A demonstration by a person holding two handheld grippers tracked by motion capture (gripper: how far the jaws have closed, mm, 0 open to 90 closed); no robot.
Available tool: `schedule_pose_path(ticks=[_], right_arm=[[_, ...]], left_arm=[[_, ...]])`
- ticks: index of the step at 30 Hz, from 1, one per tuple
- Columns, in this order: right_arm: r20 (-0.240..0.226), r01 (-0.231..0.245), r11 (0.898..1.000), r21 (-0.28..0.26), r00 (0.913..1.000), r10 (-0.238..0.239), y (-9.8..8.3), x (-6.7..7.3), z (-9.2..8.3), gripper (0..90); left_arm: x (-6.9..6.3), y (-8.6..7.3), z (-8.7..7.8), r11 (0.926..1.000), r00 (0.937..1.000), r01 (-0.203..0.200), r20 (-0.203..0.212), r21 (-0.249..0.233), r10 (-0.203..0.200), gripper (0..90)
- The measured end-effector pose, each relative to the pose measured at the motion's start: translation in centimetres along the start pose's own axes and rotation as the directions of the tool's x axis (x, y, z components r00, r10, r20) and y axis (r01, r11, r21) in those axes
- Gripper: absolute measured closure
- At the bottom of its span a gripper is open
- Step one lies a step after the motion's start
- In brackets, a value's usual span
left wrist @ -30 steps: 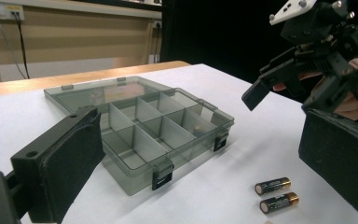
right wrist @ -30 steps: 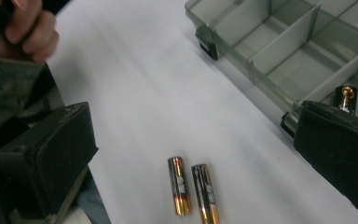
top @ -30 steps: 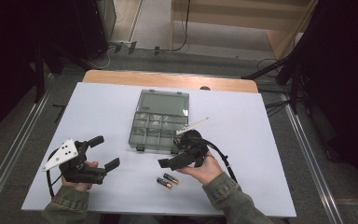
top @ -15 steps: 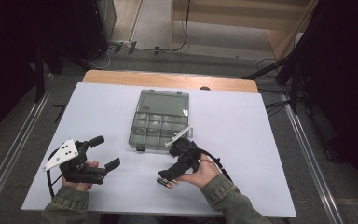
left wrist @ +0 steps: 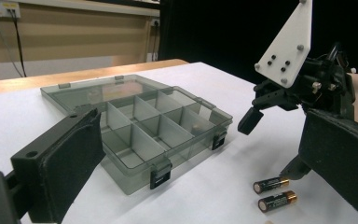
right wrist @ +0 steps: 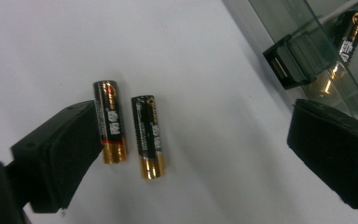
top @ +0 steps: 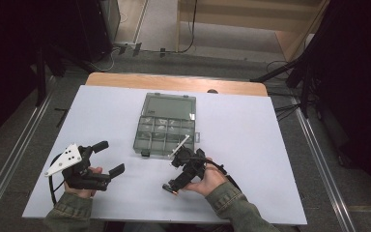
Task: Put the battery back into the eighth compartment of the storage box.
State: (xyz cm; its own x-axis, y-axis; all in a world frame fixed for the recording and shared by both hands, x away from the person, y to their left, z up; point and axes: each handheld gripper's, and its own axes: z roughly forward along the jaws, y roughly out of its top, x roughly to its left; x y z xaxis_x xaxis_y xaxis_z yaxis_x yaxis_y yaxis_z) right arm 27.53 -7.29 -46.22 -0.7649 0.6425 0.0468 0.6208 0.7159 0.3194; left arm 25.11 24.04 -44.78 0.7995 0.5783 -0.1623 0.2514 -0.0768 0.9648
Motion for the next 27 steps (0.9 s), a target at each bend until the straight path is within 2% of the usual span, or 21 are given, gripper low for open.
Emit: schedule_pose_path(ticks=[8,10,11,14,16,17,18,19,20,22,23,27], right_arm=[[-0.007,0.030,0.996,0.079,0.9995,-0.029,0.1,0.5,0.7,26.3],[-0.017,0.041,0.996,0.083,0.9991,-0.040,0.1,0.8,1.0,30.0],[0.005,0.050,0.995,0.081,0.9987,-0.050,0.2,0.9,1.1,35.5],[0.003,0.045,0.995,0.083,0.9989,-0.046,0.2,1.1,1.1,39.2],[0.005,0.047,0.995,0.090,0.9989,-0.048,0.2,1.1,1.2,46.2],[-0.005,0.049,0.994,0.100,0.9988,-0.049,0.2,1.2,1.2,53.5],[-0.005,0.049,0.994,0.100,0.9988,-0.049,0.2,1.2,1.2,53.5],[-0.012,0.051,0.993,0.109,0.9987,-0.050,0.3,1.3,1.2,59.3],[-0.012,0.051,0.993,0.109,0.9987,-0.050,0.3,1.3,1.2,59.3],[-0.006,0.053,0.993,0.108,0.9986,-0.053,0.3,1.5,1.3,65.8],[-0.010,0.053,0.990,0.131,0.9986,-0.052,0.4,1.8,1.4,73.1],[-0.003,0.052,0.988,0.148,0.9986,-0.053,0.5,2.0,1.6,76.3]], left_arm=[[0.1,0.0,0.0,1.0000,1.0000,0.002,0.004,0.005,-0.002,0.0],[0.1,0.0,0.0,1.0000,1.0000,0.003,0.005,0.008,-0.003,0.0],[0.1,0.0,0.0,1.0000,1.0000,0.004,0.006,0.008,-0.004,0.0],[0.1,0.0,0.1,0.9999,1.0000,0.005,0.007,0.010,-0.005,0.0],[0.1,0.0,0.1,0.9999,0.9999,0.006,0.009,0.011,-0.006,0.0],[0.1,0.0,0.1,0.9999,0.9999,0.005,0.010,0.011,-0.005,0.0],[0.1,0.0,0.1,0.9999,0.9999,0.005,0.010,0.012,-0.005,0.0],[0.1,0.0,0.1,0.9999,0.9999,0.005,0.010,0.012,-0.006,0.0],[0.1,0.0,0.1,0.9999,0.9999,0.004,0.010,0.012,-0.004,0.0],[0.1,0.0,0.1,0.9999,0.9999,0.005,0.011,0.013,-0.006,0.0],[0.1,0.0,0.1,0.9999,0.9999,0.005,0.010,0.014,-0.005,0.0],[0.1,0.0,0.1,1.0000,1.0000,0.002,0.006,0.006,-0.002,0.0]])
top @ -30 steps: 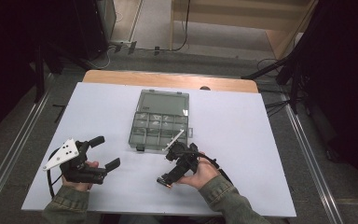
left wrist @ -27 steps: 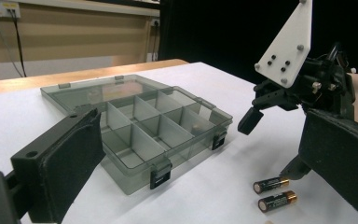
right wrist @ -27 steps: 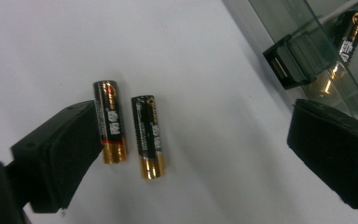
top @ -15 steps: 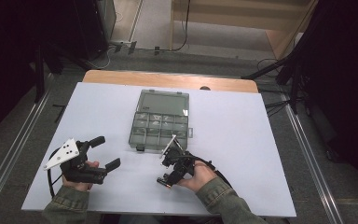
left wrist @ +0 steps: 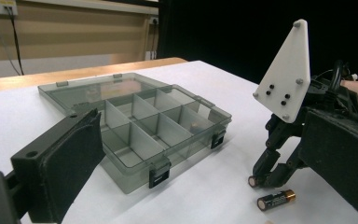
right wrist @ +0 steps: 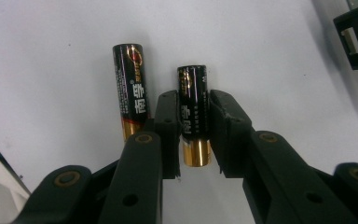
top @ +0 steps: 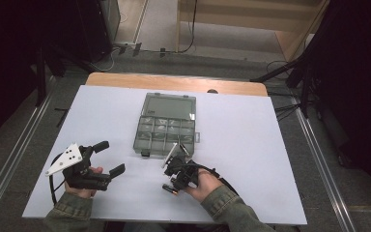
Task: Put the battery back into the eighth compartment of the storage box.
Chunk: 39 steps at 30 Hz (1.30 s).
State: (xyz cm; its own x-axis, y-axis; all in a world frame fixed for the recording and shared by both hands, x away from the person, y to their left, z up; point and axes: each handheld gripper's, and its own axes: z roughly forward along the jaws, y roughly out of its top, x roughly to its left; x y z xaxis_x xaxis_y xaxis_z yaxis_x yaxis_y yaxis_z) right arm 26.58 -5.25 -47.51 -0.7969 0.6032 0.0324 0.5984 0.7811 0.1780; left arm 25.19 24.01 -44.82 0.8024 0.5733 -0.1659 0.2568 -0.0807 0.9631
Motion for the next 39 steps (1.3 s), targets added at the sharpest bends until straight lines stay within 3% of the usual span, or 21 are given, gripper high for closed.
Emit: schedule_pose_path(ticks=[4,15,20,26,31,35,39], right_arm=[[0.005,-0.014,1.000,0.004,0.9999,0.014,0.0,0.0,0.0,77.9],[-0.034,-0.019,1.000,-0.013,0.9993,0.019,-0.1,-0.6,-0.5,78.4],[-0.025,-0.047,0.997,-0.063,0.9986,0.046,-0.3,-1.0,-1.3,78.6],[-0.040,-0.078,0.986,-0.148,0.9965,0.073,-0.6,-1.6,-2.9,78.6],[-0.063,-0.096,0.979,-0.181,0.9943,0.086,-0.7,-2.0,-3.5,78.6],[-0.087,-0.134,0.962,-0.237,0.9893,0.117,-1.0,-2.6,-4.0,78.5],[-0.102,-0.153,0.956,-0.251,0.9861,0.131,-1.1,-3.0,-4.2,78.5]], left_arm=[[-0.1,0.0,0.0,1.0000,1.0000,-0.001,0.000,-0.003,0.001,0.0],[-0.1,0.0,0.0,1.0000,1.0000,-0.006,-0.002,-0.005,0.006,0.0],[-0.1,0.0,0.0,1.0000,1.0000,-0.005,-0.001,-0.005,0.005,0.0],[-0.1,0.0,0.0,1.0000,1.0000,-0.006,0.000,-0.004,0.006,0.0],[-0.1,0.0,0.1,1.0000,1.0000,-0.008,0.000,-0.001,0.008,0.0],[-0.1,0.0,0.0,1.0000,1.0000,-0.008,0.000,-0.001,0.008,0.0],[-0.1,0.1,0.0,1.0000,1.0000,-0.008,0.000,-0.001,0.008,0.0]])
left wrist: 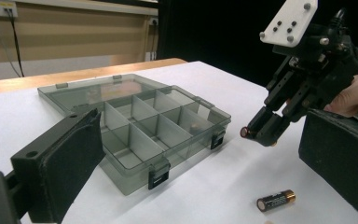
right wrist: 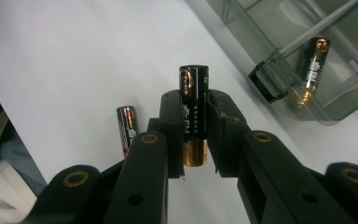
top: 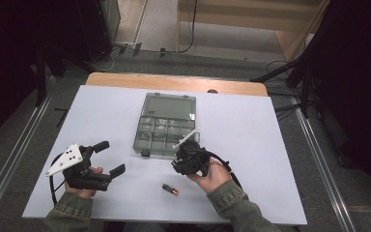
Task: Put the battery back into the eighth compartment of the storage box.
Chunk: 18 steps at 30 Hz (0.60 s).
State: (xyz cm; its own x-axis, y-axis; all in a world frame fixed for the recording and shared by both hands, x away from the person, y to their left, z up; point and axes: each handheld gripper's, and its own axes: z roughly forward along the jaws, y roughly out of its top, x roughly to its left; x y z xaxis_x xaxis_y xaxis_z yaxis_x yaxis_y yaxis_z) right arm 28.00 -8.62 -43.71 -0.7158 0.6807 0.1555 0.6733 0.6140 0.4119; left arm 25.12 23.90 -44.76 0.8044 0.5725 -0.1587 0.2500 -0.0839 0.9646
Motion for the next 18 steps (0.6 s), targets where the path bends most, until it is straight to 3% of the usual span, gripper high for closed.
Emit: schedule_pose_path(ticks=[9,14,18], right_arm=[[-0.029,-0.059,0.994,-0.091,0.9980,0.056,-0.1,-0.9,-1.0,78.5],[-0.052,-0.133,0.975,-0.179,0.9908,0.125,-0.2,-2.0,-1.5,78.4],[-0.080,-0.182,0.959,-0.219,0.9826,0.168,-0.4,-2.9,-1.8,78.5]], left_arm=[[0.0,0.0,0.0,1.0000,1.0000,0.000,0.000,0.000,0.000,0.0],[0.0,0.0,0.0,1.0000,1.0000,0.005,0.001,-0.004,-0.005,0.0],[-0.1,0.0,-0.1,1.0000,1.0000,0.007,0.001,-0.007,-0.007,0.0]])
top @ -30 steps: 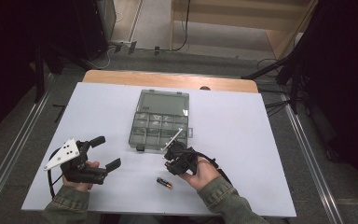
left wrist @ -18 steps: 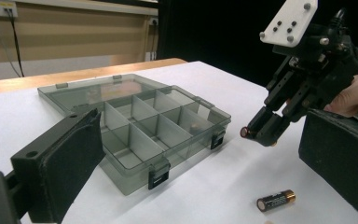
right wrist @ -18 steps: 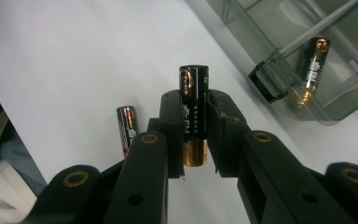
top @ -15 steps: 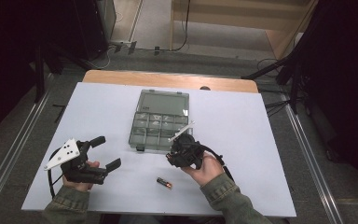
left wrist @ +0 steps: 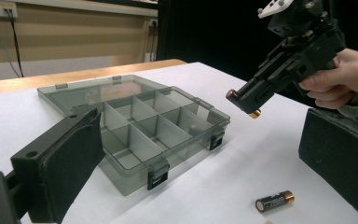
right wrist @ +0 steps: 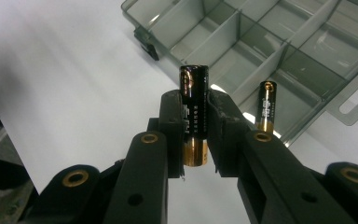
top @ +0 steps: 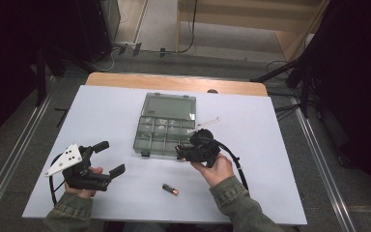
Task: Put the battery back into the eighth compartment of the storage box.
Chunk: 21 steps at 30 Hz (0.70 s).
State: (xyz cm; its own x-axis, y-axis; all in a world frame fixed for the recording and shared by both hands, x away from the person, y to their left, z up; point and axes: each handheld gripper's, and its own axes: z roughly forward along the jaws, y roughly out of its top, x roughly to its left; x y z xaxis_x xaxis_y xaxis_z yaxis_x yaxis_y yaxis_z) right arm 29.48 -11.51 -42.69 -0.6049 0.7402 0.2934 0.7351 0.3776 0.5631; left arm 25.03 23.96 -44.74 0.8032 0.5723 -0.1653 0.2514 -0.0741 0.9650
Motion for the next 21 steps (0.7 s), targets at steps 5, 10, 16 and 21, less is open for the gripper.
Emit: schedule_pose_path(ticks=[5,10,16,21], right_arm=[[-0.018,-0.060,0.998,-0.025,0.9981,0.059,-0.2,-1.3,0.2,78.4],[-0.043,-0.115,0.990,-0.080,0.9928,0.112,-0.2,-2.2,-0.2,78.4],[-0.063,-0.167,0.977,-0.129,0.9850,0.160,-0.1,-3.2,-0.5,78.4],[-0.098,-0.229,0.961,-0.153,0.9716,0.216,-0.2,-3.9,-0.2,78.4]], left_arm=[[0.0,0.0,0.0,1.0000,1.0000,-0.002,0.000,-0.001,0.002,0.0],[0.0,0.0,0.0,1.0000,1.0000,0.000,0.002,0.000,0.000,0.0],[0.0,0.0,0.1,1.0000,1.0000,0.001,0.004,0.001,-0.001,0.0],[0.0,0.0,0.0,1.0000,1.0000,0.002,0.004,0.000,-0.002,0.0]])
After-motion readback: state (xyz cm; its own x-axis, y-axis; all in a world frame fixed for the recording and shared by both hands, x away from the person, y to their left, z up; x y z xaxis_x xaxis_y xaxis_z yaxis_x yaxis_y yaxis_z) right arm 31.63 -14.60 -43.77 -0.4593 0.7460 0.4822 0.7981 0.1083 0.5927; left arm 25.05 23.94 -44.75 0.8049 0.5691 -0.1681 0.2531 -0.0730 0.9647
